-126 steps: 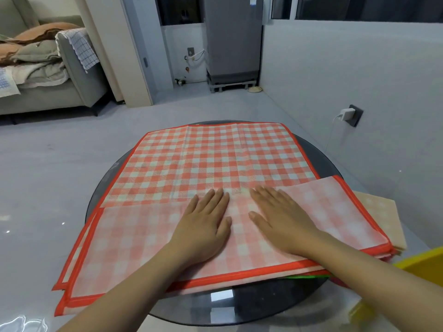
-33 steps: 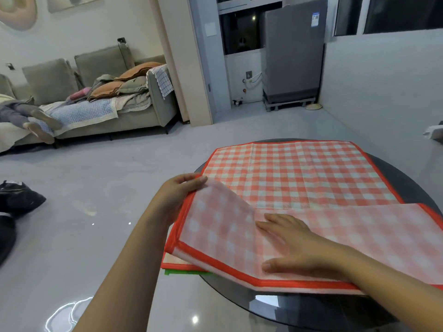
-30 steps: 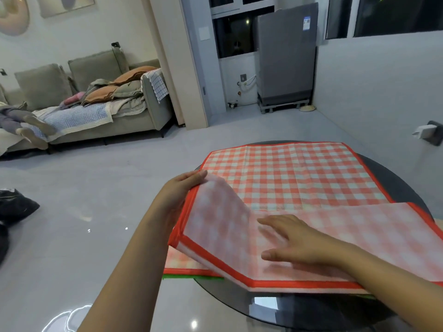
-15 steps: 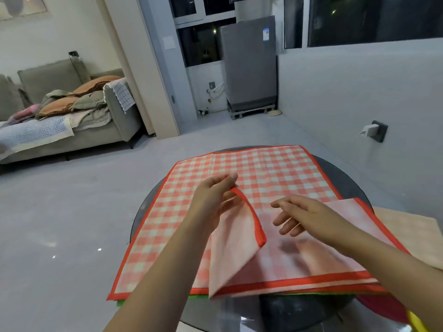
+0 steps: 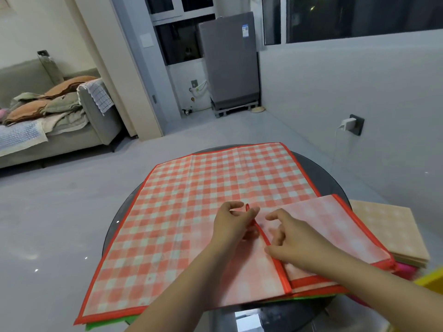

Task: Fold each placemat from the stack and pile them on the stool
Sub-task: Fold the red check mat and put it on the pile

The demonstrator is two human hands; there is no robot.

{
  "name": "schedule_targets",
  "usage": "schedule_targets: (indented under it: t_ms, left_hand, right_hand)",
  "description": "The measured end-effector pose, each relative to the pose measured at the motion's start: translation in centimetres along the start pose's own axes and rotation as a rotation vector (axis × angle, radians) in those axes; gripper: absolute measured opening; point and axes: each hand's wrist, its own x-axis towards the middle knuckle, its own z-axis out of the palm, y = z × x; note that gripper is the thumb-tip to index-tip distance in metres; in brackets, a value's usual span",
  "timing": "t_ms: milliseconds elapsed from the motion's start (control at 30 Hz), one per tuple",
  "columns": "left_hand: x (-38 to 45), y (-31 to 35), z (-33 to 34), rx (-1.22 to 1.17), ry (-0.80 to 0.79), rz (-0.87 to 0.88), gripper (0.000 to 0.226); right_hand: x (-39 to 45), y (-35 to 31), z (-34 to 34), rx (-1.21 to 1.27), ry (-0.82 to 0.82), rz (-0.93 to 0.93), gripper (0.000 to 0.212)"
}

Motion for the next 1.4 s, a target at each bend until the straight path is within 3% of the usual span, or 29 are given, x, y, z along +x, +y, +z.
schedule_targets:
  t_ms: [133,300,400,500,667,800,1067,1400]
  left_hand:
    - [0.5,-0.3,-0.1,0.182,-0.020,0.061,0.038]
    - [1.8,-0.7,-1.0,0.536,0.122,0.395,0.010]
    - [2.8,-1.4,-1.4,0.654,0.106,0.447,0.003]
    - [3.5,-1.7,-1.3,0.745,0.042,0.443,0.005]
    - [3.8,-0.8,-1.1,0.851,-0.004,0.367,0.011]
    - [3.7,-0.3,-1.4,0.883,-0.014,0.314,0.017]
    - [2.9,0.2,-6.0,0.897,0.156,0.147,0.026]
    - [0.4,-0.4,-12.5,0.999,0.206,-0.019,0.045]
  right_hand:
    - [0.1,0.3,0.5,-0.030,-0.005,-0.006,0.064]
    - [-0.2,0.1,0.8,-0.073,-0.017,-0.014,0.069]
    - [-0.3,0.3,1.0,-0.127,-0.022,-0.041,0.065]
    - [-0.4,0.4,1.0,-0.143,-0.043,-0.064,0.055]
    - [-0.3,0.3,0.9,-0.181,-0.060,-0.100,0.019]
    - [-0.1,-0.1,0.7,-0.233,-0.095,-0.093,0.022]
    - [3.5,-0.6,0.4,-0.256,-0.119,-0.132,0.030]
    - [7.4,-2.8,3.5,-0.432,-0.021,-0.441,0.037]
